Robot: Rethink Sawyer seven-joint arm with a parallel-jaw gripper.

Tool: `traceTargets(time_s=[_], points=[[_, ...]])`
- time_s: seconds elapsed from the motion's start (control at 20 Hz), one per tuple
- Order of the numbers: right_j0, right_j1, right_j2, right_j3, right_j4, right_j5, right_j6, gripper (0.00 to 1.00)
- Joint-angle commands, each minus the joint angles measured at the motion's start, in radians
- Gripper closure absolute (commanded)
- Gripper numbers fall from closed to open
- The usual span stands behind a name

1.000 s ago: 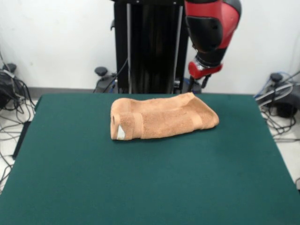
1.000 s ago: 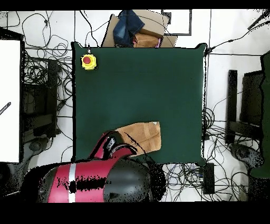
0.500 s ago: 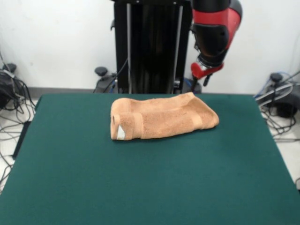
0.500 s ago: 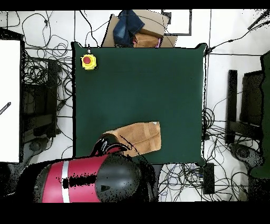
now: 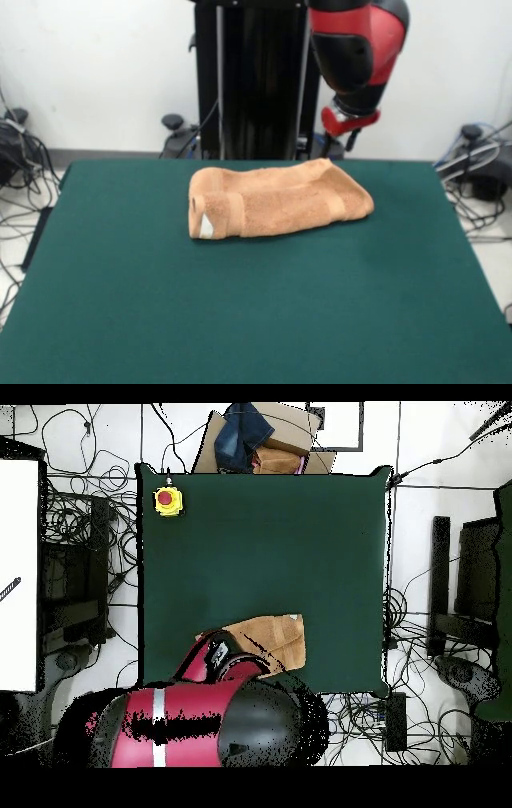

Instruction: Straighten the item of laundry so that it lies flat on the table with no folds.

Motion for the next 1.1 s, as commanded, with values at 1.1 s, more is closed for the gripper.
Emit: traceTargets(time_s=[1.1], points=[[0.084, 0.095, 0.019, -0.201, -0.067, -0.033, 0.016, 0.00]])
